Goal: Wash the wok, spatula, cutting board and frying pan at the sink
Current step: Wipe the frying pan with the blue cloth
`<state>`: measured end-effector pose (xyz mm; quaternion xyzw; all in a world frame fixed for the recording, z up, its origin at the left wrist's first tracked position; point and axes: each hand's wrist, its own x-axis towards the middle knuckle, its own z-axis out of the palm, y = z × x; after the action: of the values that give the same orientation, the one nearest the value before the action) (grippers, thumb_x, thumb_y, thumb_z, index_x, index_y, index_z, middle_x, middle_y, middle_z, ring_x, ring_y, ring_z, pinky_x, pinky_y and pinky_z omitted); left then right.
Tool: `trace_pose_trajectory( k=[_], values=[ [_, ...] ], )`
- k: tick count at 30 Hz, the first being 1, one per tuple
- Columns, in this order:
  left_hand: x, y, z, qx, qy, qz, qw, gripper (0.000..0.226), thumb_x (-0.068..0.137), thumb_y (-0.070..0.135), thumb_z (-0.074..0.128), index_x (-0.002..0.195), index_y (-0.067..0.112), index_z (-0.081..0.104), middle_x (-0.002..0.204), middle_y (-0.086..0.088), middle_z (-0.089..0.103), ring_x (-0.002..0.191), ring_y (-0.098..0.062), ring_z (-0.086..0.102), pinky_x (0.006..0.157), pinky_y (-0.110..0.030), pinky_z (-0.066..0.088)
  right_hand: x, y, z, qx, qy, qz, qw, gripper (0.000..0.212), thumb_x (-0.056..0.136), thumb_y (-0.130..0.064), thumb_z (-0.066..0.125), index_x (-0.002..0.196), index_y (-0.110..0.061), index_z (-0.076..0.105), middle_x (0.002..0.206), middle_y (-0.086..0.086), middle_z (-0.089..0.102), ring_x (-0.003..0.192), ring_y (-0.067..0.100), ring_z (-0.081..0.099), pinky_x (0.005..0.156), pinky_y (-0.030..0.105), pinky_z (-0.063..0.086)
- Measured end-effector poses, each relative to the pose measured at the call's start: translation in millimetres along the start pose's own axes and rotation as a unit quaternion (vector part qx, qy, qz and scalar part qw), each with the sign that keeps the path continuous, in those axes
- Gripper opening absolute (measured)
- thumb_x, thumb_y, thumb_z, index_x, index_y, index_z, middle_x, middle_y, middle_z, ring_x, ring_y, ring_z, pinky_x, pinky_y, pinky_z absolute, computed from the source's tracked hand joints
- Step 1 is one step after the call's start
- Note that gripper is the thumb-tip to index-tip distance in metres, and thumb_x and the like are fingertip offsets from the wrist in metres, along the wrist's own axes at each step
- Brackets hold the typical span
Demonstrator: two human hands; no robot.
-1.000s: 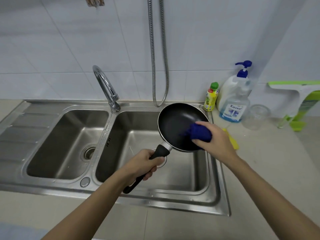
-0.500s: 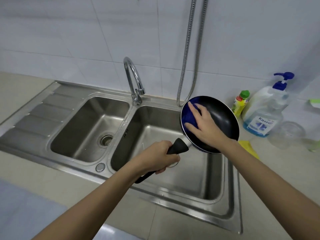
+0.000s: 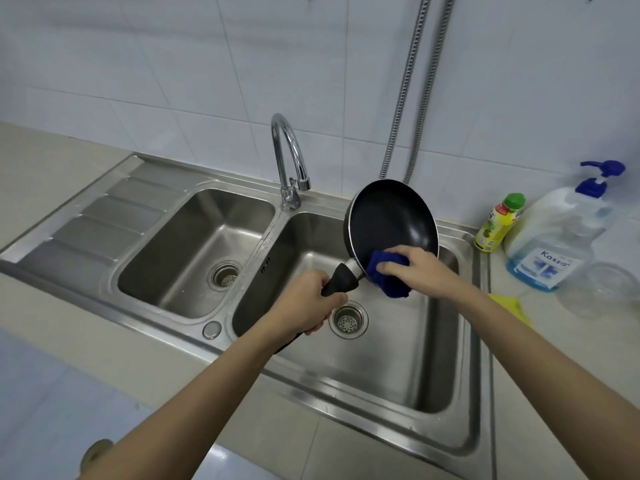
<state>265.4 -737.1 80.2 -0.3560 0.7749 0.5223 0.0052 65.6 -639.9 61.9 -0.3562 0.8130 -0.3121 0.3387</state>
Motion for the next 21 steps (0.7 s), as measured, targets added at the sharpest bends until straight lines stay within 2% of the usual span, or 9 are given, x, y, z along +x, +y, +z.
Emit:
trace_pose_trajectory(
  k=[2, 3, 6, 8, 10, 13, 16, 18, 21],
  values=[
    [1, 2, -1, 0.023, -0.025, -0.003, 0.999, 0.025, 0.094, 0.017, 0.06, 0.099, -0.005, 0.051, 0.061, -0.009, 0.05, 0.04, -0.017, 0.042, 0.037, -0.024, 0.033, -6, -7, 5, 0.196, -0.028, -0.002, 0.98, 0.051, 0.08, -0.021, 0.074, 0.127, -0.017, 0.056, 0.111, 0.003, 0.067, 0.1, 0.018, 0.065, 0.071, 0.019, 0.05],
    [1, 3, -3, 0.03, -0.04, 0.0, 0.999, 0.026, 0.094, 0.019, 0.06, 0.1, -0.005, 0.051, 0.062, -0.009, 0.05, 0.041, -0.018, 0.042, 0.038, -0.025, 0.033, -6, -12, 6, 0.242, -0.026, -0.023, 0.97, 0.055, 0.078, -0.016, 0.076, 0.129, -0.016, 0.055, 0.113, 0.003, 0.067, 0.104, 0.017, 0.064, 0.074, 0.018, 0.052],
    [1, 12, -7, 0.077, -0.065, 0.024, 0.995, 0.028, 0.094, 0.023, 0.06, 0.099, -0.004, 0.052, 0.063, -0.011, 0.052, 0.041, -0.02, 0.044, 0.038, -0.024, 0.034, 4, -26, 9, 0.253, 0.034, -0.09, 0.963, 0.066, 0.076, -0.018, 0.078, 0.135, -0.017, 0.05, 0.124, 0.0, 0.061, 0.113, 0.012, 0.058, 0.091, 0.025, 0.05],
    [-1, 18, -7, 0.112, -0.064, 0.043, 0.991, 0.027, 0.094, 0.023, 0.059, 0.097, -0.003, 0.053, 0.064, -0.015, 0.055, 0.04, -0.019, 0.046, 0.036, -0.023, 0.036, 15, -25, 2, 0.17, 0.108, -0.124, 0.972, 0.067, 0.077, -0.026, 0.078, 0.136, -0.02, 0.048, 0.126, -0.005, 0.056, 0.115, 0.009, 0.053, 0.097, 0.027, 0.045],
    [-4, 20, -6, 0.129, -0.065, 0.054, 0.988, 0.027, 0.094, 0.023, 0.059, 0.095, -0.003, 0.055, 0.064, -0.018, 0.057, 0.041, -0.021, 0.048, 0.036, -0.022, 0.037, 26, -15, -12, -0.042, 0.174, -0.159, 0.971, 0.066, 0.079, -0.029, 0.075, 0.138, -0.017, 0.047, 0.125, -0.001, 0.052, 0.114, 0.015, 0.048, 0.1, 0.029, 0.039],
    [-8, 18, -4, 0.112, -0.057, 0.046, 0.991, 0.027, 0.093, 0.026, 0.06, 0.086, 0.0, 0.057, 0.063, -0.016, 0.056, 0.04, -0.019, 0.046, 0.037, -0.021, 0.036, 36, 10, -32, -0.347, 0.188, -0.17, 0.903, 0.064, 0.084, -0.03, 0.066, 0.14, -0.011, 0.043, 0.135, 0.013, 0.046, 0.116, 0.033, 0.044, 0.102, 0.038, 0.035],
    [-5, 16, -3, 0.063, -0.025, 0.028, 0.997, 0.024, 0.093, 0.025, 0.061, 0.079, 0.006, 0.056, 0.059, -0.01, 0.055, 0.036, -0.014, 0.044, 0.037, -0.021, 0.035, 29, 25, -38, -0.423, 0.16, -0.097, 0.886, 0.058, 0.086, -0.037, 0.059, 0.135, -0.009, 0.046, 0.129, 0.016, 0.05, 0.114, 0.036, 0.047, 0.097, 0.038, 0.037],
    [-2, 13, -6, 0.055, 0.009, 0.017, 0.998, 0.022, 0.092, 0.024, 0.063, 0.079, 0.007, 0.057, 0.056, -0.004, 0.056, 0.035, -0.01, 0.044, 0.037, -0.021, 0.036, 17, 27, -29, -0.45, 0.099, -0.088, 0.883, 0.055, 0.084, -0.044, 0.058, 0.128, -0.01, 0.052, 0.12, 0.017, 0.055, 0.111, 0.035, 0.052, 0.092, 0.035, 0.04],
    [-1, 8, -12, 0.13, 0.014, 0.02, 0.991, 0.021, 0.091, 0.028, 0.065, 0.083, 0.01, 0.057, 0.058, -0.001, 0.058, 0.036, -0.008, 0.047, 0.037, -0.022, 0.037, -5, 30, -7, -0.305, 0.012, -0.096, 0.947, 0.046, 0.081, -0.049, 0.058, 0.11, -0.014, 0.062, 0.101, 0.01, 0.064, 0.097, 0.028, 0.061, 0.084, 0.033, 0.048]
  ],
)
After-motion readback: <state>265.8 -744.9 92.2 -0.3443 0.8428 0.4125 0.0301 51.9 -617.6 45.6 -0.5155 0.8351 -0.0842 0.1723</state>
